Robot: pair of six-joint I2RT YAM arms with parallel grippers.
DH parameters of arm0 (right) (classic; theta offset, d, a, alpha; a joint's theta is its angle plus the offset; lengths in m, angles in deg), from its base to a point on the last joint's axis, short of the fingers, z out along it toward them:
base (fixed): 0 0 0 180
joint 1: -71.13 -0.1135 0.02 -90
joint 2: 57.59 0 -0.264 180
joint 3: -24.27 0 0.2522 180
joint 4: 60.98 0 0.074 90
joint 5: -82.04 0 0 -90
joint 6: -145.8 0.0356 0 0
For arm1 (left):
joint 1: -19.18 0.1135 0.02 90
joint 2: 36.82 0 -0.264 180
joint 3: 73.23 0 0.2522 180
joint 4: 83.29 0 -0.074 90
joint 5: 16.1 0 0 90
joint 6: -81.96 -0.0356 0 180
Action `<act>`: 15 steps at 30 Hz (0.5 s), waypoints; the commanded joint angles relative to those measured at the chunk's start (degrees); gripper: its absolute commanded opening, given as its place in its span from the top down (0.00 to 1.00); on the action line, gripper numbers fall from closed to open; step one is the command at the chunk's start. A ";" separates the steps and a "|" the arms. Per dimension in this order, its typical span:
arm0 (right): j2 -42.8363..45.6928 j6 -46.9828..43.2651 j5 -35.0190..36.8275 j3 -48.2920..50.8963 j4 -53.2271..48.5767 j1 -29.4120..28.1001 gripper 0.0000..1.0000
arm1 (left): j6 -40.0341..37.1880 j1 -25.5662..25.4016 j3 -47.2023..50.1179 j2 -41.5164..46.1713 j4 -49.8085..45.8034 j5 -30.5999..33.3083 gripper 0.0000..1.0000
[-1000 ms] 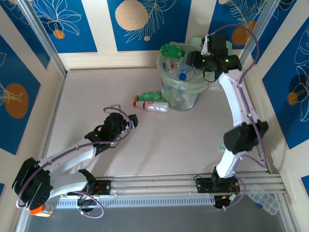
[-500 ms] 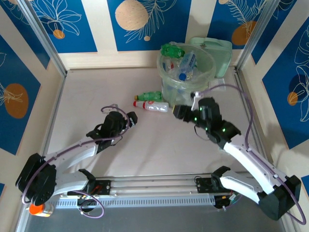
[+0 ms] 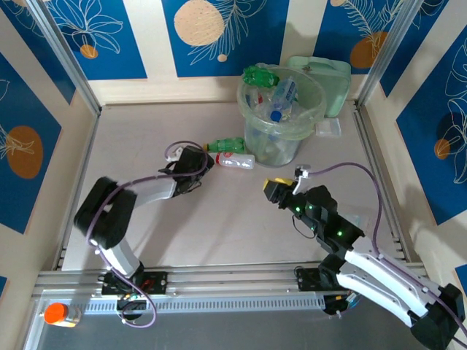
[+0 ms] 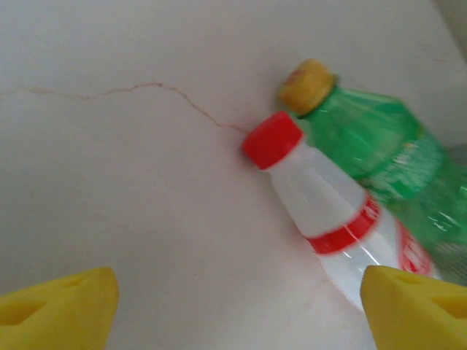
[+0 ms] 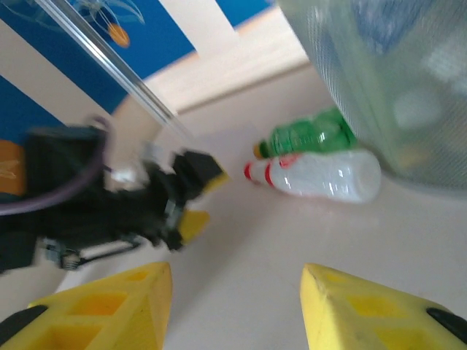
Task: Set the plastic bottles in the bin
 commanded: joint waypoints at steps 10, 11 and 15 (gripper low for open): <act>-3.17 -0.40 0.52 -0.84 3.68 0.46 0.50 | 4.53 1.96 -8.22 -12.56 11.63 -6.07 0.17; -3.53 -0.40 0.22 -1.07 3.52 0.46 0.50 | 4.33 1.96 -8.84 -13.08 11.50 -6.29 0.17; -3.35 -0.45 0.82 -1.22 3.06 0.50 0.50 | 4.99 1.87 -11.44 -15.48 10.37 -7.92 0.19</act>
